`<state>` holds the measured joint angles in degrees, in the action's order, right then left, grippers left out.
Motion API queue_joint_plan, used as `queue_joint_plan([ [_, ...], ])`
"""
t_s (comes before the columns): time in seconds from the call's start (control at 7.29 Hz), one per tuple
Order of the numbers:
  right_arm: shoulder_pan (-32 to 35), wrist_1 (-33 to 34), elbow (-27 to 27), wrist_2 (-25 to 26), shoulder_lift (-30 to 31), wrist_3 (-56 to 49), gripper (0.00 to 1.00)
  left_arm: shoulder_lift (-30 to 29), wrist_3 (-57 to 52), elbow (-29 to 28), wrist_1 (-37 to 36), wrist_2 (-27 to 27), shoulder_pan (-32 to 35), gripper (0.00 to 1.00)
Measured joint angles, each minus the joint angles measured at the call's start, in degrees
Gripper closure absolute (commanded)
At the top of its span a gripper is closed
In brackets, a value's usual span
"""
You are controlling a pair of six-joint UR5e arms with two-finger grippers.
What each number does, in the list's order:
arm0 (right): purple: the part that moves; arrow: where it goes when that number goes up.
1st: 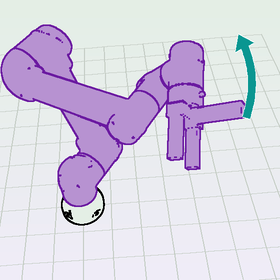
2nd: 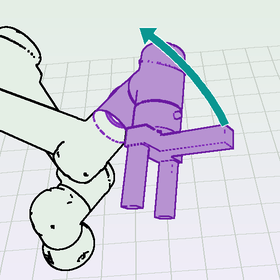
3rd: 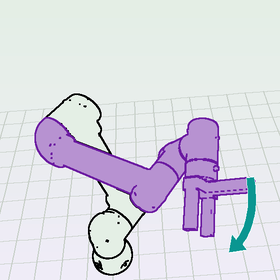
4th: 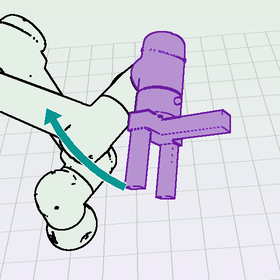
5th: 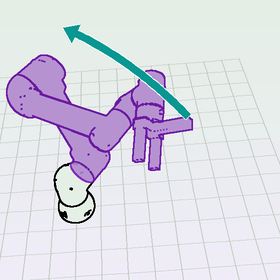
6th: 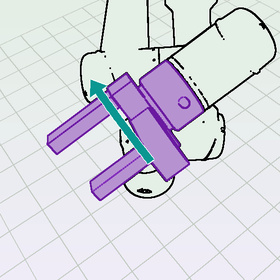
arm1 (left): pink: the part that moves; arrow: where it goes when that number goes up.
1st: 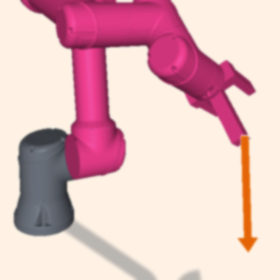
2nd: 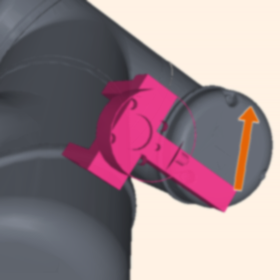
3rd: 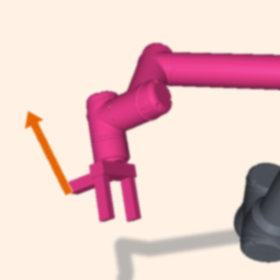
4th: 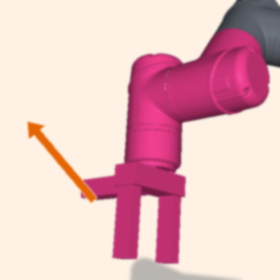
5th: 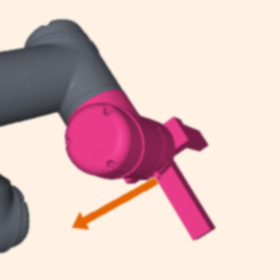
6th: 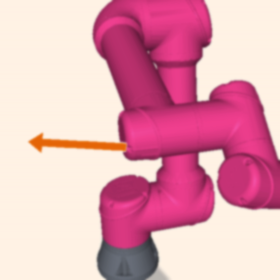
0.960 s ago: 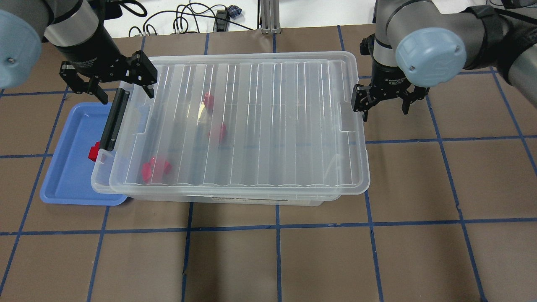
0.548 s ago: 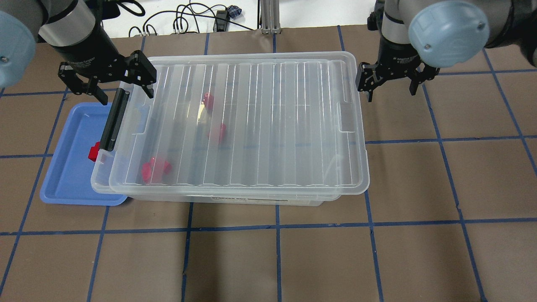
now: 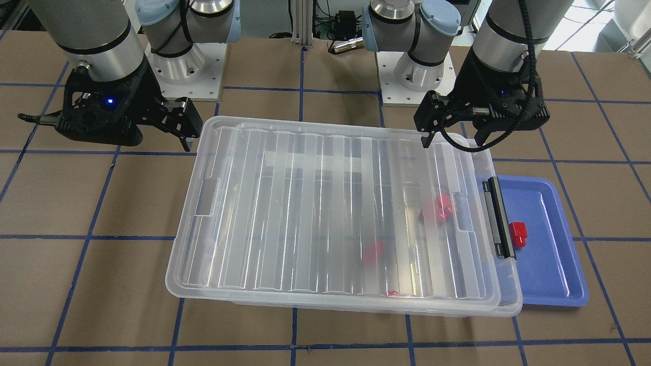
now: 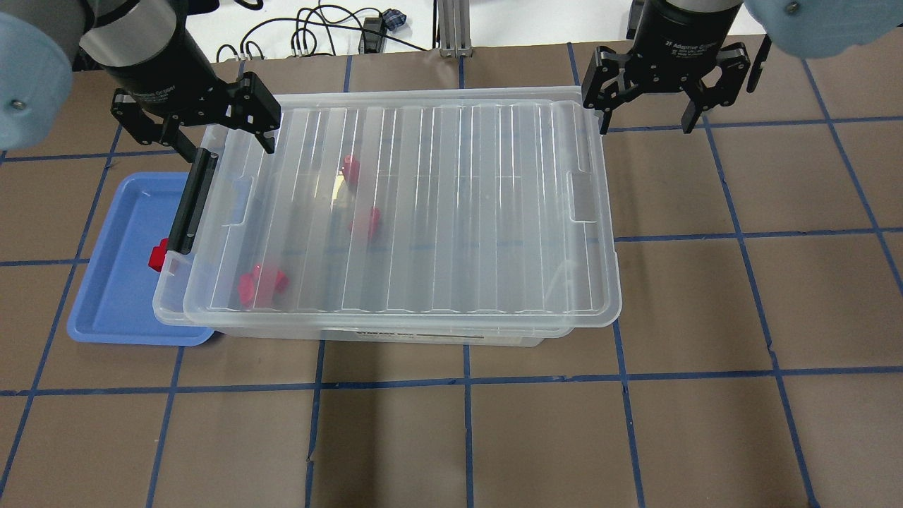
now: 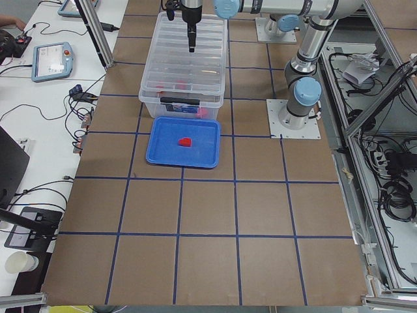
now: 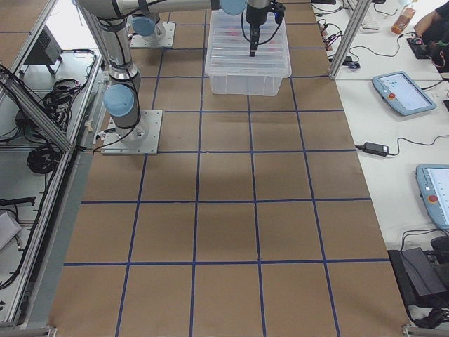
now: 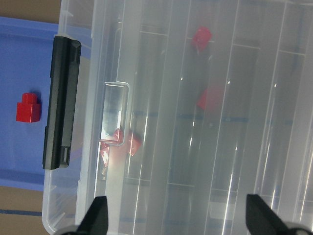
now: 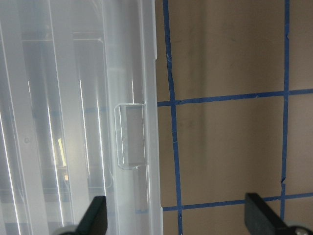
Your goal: Place red block in blue tray from box
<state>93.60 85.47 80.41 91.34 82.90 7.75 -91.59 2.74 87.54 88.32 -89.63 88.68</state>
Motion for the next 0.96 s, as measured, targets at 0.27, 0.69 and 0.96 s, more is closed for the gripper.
queue_joint_plan([
  [0.27,0.15,0.36,0.60,-0.27,-0.05,-0.18,0.00,0.00,0.14,-0.15,0.26,0.09,0.19,0.00],
  [0.69,0.18,0.56,0.39,-0.31,0.15,-0.27,0.00,0.22,0.27,0.27,0.46,0.05,0.37,0.00],
  [0.96,0.18,0.47,0.56,0.18,0.46,-0.35,0.00,0.10,-0.06,0.28,2.21,-0.03,0.43,0.00],
])
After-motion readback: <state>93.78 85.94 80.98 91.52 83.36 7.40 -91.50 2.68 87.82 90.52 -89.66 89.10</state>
